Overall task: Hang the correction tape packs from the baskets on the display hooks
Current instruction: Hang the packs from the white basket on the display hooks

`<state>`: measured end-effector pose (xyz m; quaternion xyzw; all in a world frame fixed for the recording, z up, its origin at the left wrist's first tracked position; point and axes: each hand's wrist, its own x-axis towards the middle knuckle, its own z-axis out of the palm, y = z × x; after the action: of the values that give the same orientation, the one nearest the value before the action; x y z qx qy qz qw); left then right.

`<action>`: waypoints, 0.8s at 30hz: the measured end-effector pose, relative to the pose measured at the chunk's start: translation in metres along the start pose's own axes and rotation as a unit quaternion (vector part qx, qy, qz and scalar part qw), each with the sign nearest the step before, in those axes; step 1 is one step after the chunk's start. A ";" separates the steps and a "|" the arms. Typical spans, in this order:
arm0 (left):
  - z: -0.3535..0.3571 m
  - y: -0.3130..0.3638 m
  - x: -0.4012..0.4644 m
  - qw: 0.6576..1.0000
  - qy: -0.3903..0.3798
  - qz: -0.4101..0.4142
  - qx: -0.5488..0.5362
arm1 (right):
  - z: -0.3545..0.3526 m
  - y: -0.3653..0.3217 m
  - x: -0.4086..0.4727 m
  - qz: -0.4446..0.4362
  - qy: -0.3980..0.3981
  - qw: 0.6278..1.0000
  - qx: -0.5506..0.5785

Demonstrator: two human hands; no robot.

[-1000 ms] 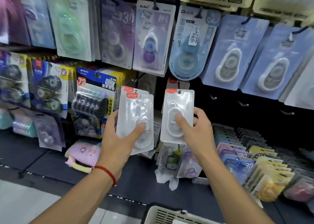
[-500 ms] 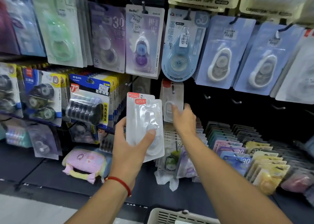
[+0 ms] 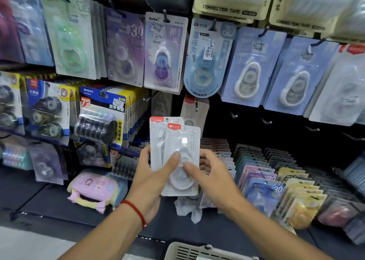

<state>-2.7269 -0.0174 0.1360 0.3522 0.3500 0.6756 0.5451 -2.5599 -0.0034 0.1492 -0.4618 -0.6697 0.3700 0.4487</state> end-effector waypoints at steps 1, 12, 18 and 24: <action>0.001 0.001 0.000 1.000 0.001 -0.006 -0.008 | -0.002 0.001 0.001 0.004 0.008 1.000 0.009; -0.016 0.005 0.012 0.988 0.116 0.063 0.077 | -0.016 -0.012 0.050 0.018 0.128 0.990 0.058; -0.018 0.006 0.013 0.987 0.120 0.072 0.076 | -0.005 0.001 0.055 0.019 0.156 0.986 0.059; -0.021 0.005 0.015 0.987 0.117 0.079 0.077 | 0.005 0.032 0.053 -0.005 0.160 0.987 -0.008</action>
<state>-2.7493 -0.0057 0.1307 0.3381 0.4338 0.7242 0.4160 -2.5644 0.0562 0.1323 -0.5146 -0.5947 0.2840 0.5485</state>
